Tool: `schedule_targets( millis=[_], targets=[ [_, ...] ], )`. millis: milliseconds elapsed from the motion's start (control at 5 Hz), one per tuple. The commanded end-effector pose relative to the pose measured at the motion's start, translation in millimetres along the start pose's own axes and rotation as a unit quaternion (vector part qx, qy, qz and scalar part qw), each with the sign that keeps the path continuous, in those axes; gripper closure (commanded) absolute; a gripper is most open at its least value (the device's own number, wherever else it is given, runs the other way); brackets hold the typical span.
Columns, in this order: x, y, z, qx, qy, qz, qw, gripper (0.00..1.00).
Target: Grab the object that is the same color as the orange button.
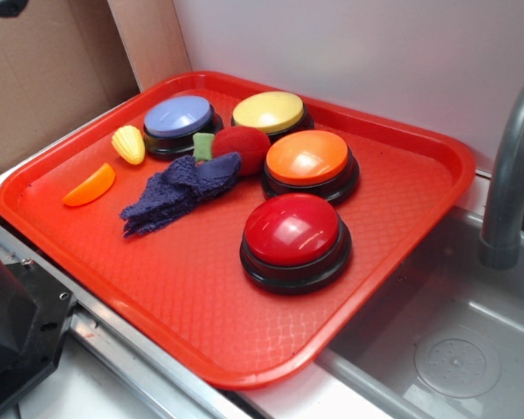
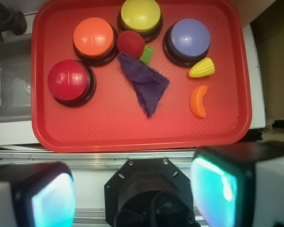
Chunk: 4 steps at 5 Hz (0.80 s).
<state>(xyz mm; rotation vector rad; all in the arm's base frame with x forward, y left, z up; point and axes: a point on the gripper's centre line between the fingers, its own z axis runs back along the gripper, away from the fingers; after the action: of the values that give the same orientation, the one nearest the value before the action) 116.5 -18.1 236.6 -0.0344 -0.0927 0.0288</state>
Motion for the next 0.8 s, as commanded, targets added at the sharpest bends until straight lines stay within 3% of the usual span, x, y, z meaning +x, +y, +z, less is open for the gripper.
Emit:
schedule_targets(
  millis=[0, 600],
  targets=[
    [0, 0, 0, 0.000, 0.000, 0.000, 1.000, 0.00],
    [13, 59, -26, -0.011, -0.038, 0.146, 0.988, 0.00]
  ],
)
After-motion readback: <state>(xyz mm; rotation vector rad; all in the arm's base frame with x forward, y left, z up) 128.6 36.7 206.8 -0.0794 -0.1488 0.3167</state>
